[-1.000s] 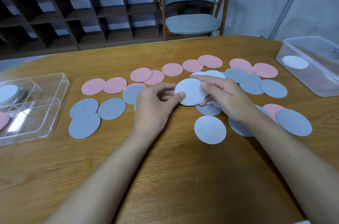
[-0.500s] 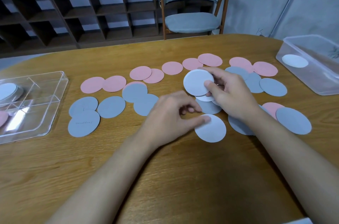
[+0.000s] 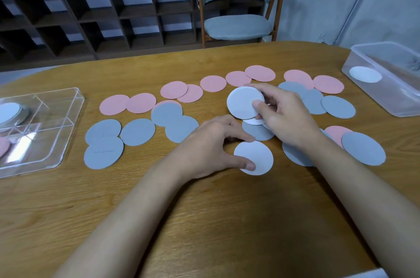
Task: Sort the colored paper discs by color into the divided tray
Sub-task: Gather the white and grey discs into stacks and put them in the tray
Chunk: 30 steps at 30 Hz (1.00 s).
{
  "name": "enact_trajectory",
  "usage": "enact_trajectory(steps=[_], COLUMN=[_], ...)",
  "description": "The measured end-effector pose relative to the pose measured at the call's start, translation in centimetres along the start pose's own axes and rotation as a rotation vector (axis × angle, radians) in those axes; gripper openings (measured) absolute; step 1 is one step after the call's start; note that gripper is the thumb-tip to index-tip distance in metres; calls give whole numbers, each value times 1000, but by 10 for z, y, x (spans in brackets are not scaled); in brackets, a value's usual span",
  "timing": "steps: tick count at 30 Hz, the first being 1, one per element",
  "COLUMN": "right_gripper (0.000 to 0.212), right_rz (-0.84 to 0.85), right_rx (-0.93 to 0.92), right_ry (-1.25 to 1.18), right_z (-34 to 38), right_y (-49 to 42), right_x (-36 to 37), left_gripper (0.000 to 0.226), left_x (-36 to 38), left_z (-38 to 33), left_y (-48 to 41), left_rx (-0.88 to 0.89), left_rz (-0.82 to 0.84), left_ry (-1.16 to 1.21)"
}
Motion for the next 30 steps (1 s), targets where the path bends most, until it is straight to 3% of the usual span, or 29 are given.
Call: enact_trajectory(steps=[5, 8, 10, 14, 17, 20, 27, 30], right_gripper=[40, 39, 39, 39, 40, 40, 38, 46], right_rz=[9, 10, 11, 34, 94, 137, 216, 210], right_rx=[-2, -4, -3, 29, 30, 35, 38, -37], right_ry=[10, 7, -10, -40, -69, -72, -62, 121], right_z=[0, -1, -2, -3, -2, 0, 5, 14], right_y=[1, 0, 0, -2, -1, 2, 9, 16], right_x=[1, 1, 1, 2, 3, 7, 12, 13], left_gripper=[50, 37, 28, 31, 33, 35, 29, 24], left_x=[-6, -7, -10, -21, -25, -22, -18, -17], left_z=[3, 4, 5, 15, 19, 22, 15, 15], left_y=[3, 3, 2, 2, 4, 6, 7, 7], left_rx=[-68, -73, -76, -109, -143, -185, -185, -148], left_rz=[74, 38, -57, -405, -613, -711, -662, -630], left_ry=[65, 199, 316, 438, 349, 253, 33, -35])
Point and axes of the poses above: each hand's wrist, its own y-axis away from the middle knuckle, its own x-axis out of the palm, z = x × y, the point moved 3 cm from there along -y, towards the middle knuckle, and after that the axes turned 12 degrees about x, right-handed, at the moved point
